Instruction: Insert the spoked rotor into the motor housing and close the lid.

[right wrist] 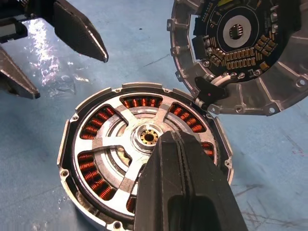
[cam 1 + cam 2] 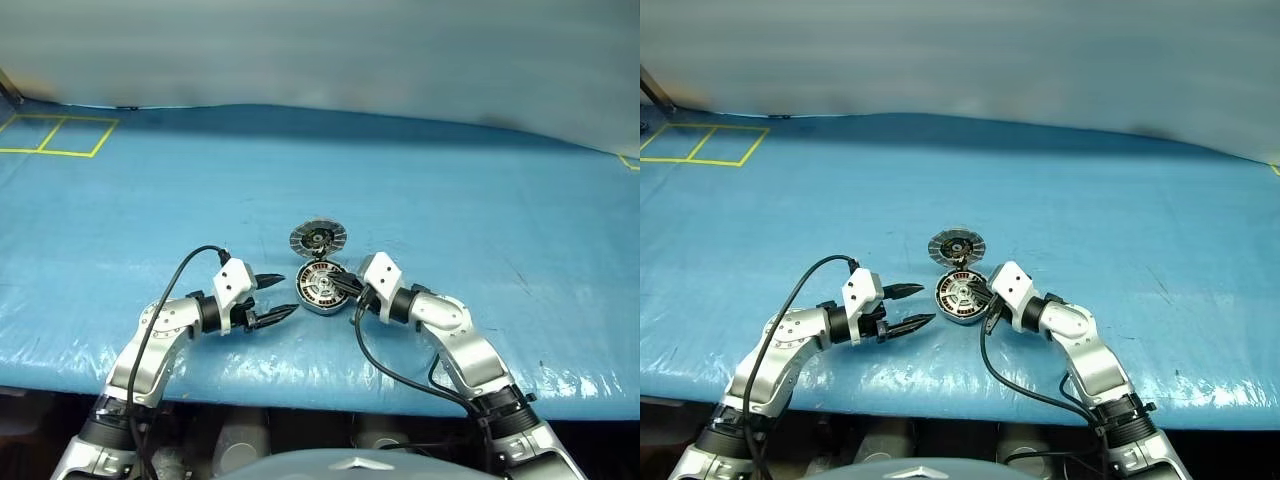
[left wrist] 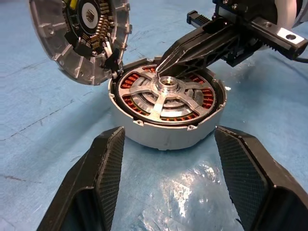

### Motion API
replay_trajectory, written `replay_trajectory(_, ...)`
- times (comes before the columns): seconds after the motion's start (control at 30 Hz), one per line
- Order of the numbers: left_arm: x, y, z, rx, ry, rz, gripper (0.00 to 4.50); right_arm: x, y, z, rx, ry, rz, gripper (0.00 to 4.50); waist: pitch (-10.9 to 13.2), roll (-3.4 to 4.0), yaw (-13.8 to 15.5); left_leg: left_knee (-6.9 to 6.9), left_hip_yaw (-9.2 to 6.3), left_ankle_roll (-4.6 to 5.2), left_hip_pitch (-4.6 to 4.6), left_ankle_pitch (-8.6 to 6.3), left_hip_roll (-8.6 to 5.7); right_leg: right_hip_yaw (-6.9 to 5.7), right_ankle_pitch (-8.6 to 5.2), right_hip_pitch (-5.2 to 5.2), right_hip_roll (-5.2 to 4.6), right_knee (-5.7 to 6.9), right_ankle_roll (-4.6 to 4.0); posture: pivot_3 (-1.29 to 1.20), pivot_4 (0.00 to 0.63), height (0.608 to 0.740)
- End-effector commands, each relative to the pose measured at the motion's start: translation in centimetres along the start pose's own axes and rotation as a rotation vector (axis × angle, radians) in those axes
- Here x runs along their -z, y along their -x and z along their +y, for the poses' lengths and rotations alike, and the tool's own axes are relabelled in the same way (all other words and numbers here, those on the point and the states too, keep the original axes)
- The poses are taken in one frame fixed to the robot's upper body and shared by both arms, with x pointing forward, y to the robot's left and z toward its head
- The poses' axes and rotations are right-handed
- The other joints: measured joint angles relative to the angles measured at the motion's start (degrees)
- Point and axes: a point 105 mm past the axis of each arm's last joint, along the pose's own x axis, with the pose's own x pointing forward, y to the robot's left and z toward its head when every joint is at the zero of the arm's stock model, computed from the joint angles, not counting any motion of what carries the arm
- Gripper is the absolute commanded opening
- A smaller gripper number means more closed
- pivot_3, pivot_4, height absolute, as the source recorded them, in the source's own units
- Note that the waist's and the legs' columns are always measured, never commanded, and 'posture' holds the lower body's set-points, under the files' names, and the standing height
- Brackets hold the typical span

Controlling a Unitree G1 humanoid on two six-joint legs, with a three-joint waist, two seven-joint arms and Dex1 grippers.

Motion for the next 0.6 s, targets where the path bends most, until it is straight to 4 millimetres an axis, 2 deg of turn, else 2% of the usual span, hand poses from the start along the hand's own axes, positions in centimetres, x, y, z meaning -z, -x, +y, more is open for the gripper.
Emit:
replay_trajectory(0.03,-1.6,0.2,0.3,-0.027,-0.042,-0.063,3.12,1.4,0.0,1.1,-0.015,-0.038,0.051,0.00,-0.02,-0.04,0.00,-0.04,0.00,-0.02,0.19,-0.02,0.00,0.00,-0.01,0.08,0.00,-0.08,-0.01,0.00,0.150,0.740)
replay_trajectory(0.1,-1.4,0.2,0.3,-0.035,-0.039,-0.062,3.12,0.4,0.0,0.7,0.011,-0.079,-0.009,0.00,-0.02,-0.04,-0.03,-0.09,0.02,-0.11,0.39,-0.08,0.00,0.00,-0.04,0.11,-0.03,-0.17,-0.05,0.00,0.150,0.740)
replay_trajectory(0.3,-1.0,0.2,0.5,-0.070,-0.043,-0.072,3.12,-2.7,1.0,-1.9,0.114,-0.169,-0.181,0.00,0.01,0.01,-0.08,-0.20,0.07,-0.08,0.21,-0.06,0.01,0.03,-0.03,0.16,-0.03,-0.14,-0.05,0.00,0.150,0.740)
replay_trajectory(0.4,-0.9,0.2,0.5,-0.081,-0.039,-0.082,3.12,-3.0,1.6,-3.0,0.155,-0.168,-0.193,0.00,0.02,0.00,-0.02,-0.22,0.07,-0.08,0.17,-0.06,0.01,0.03,-0.04,0.14,-0.03,-0.18,-0.05,0.00,0.150,0.740)
replay_trajectory(0.6,-0.8,0.6,0.8,-0.124,-0.030,-0.098,3.12,-2.1,2.3,-6.1,0.283,-0.138,-0.115,0.00,0.03,0.01,-0.07,-0.22,0.08,-0.09,0.16,-0.06,0.01,0.03,-0.05,0.09,-0.03,-0.18,-0.06,0.00,0.150,0.740)
